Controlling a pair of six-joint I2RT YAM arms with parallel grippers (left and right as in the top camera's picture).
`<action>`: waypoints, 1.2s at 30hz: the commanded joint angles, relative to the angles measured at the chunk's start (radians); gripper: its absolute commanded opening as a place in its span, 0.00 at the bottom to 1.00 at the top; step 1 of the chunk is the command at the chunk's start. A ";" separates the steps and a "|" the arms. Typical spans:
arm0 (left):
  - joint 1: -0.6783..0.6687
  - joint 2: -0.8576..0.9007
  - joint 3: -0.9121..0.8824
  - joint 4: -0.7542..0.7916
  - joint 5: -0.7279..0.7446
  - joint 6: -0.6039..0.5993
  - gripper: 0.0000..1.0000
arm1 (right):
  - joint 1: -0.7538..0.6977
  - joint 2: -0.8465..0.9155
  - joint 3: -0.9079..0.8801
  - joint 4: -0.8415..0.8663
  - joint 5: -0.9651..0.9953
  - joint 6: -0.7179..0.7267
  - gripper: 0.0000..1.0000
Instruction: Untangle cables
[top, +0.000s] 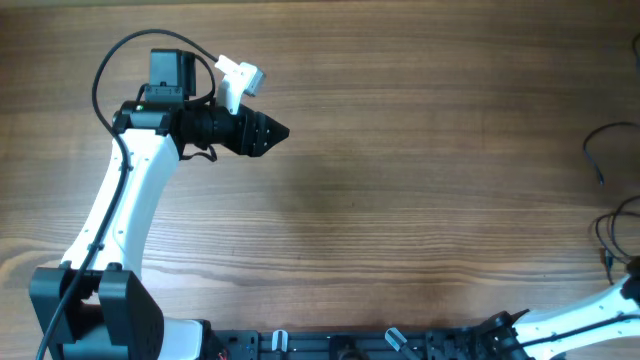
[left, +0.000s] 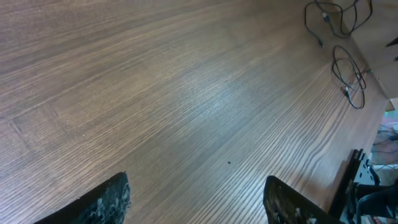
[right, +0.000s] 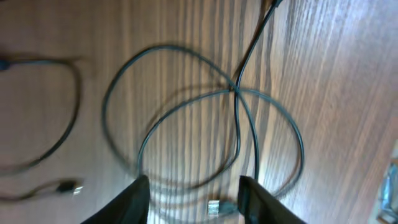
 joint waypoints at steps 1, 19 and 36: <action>-0.004 0.008 0.003 0.014 0.000 0.013 0.71 | 0.054 -0.117 0.013 -0.035 0.019 0.043 0.50; 0.045 -0.245 0.005 0.063 -0.277 -0.148 0.71 | 0.400 -0.587 0.013 -0.087 0.071 0.017 0.53; 0.047 -0.468 0.005 0.001 -0.479 -0.303 0.70 | 0.846 -0.632 0.013 -0.088 0.069 -0.114 0.57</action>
